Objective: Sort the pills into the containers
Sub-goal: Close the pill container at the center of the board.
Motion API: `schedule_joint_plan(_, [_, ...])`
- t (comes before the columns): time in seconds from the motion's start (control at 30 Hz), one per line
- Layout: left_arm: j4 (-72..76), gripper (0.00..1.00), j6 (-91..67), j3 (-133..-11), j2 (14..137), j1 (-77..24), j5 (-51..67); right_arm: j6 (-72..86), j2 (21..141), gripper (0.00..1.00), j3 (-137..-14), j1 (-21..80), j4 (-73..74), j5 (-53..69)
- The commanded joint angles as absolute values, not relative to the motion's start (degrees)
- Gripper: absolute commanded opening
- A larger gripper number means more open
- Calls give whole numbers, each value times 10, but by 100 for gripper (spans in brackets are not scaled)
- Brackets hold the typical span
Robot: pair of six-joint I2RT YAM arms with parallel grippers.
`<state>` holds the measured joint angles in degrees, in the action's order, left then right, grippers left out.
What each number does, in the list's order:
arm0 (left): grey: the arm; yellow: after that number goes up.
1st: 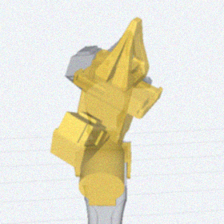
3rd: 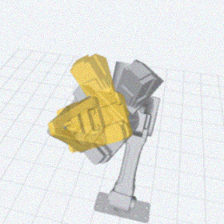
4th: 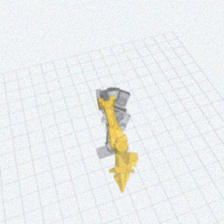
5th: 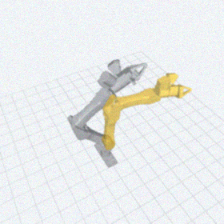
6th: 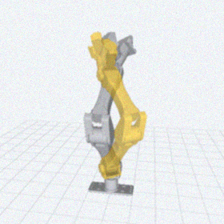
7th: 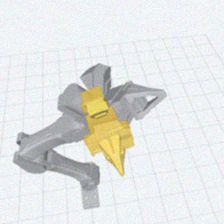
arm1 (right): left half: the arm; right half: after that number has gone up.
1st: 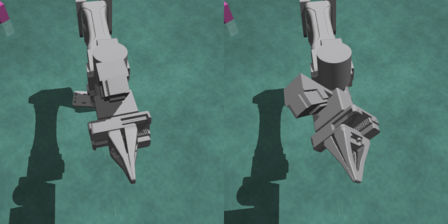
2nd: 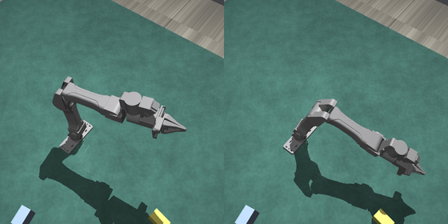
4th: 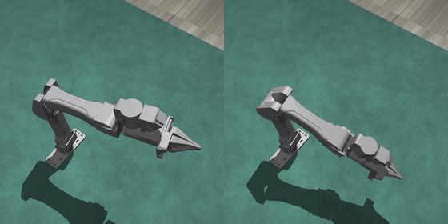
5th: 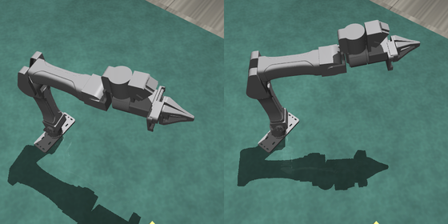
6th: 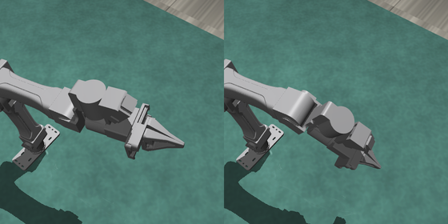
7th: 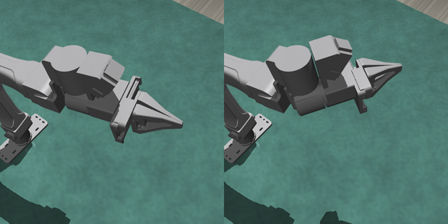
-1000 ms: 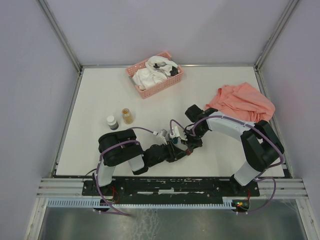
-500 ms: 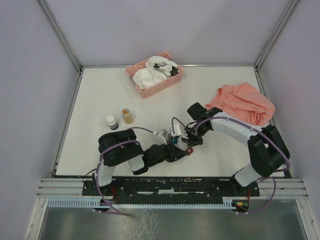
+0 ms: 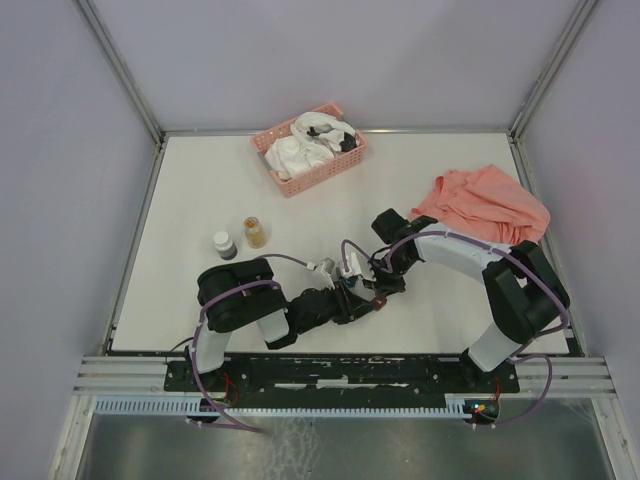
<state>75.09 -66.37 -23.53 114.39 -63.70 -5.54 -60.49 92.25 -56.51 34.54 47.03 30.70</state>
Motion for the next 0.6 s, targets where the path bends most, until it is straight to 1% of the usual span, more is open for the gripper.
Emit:
schedule_joint_plan(0.0, [741,35,-681,-240,1163,-635,-60,-612,951,2,-563,352,460,274])
schedule_joint_plan(0.17, [754,33,-684,-235,1168,-632,-57,-601,944,2,-563,354,449,272])
schedule_joint_plan(0.37, [755,33,-681,-227,1160,-629,-58,-597,898,2,-578,348,474,335])
schedule_joint_plan(0.57, [753,33,-681,-232,1161,-628,-54,-610,859,2,-575,345,480,349])
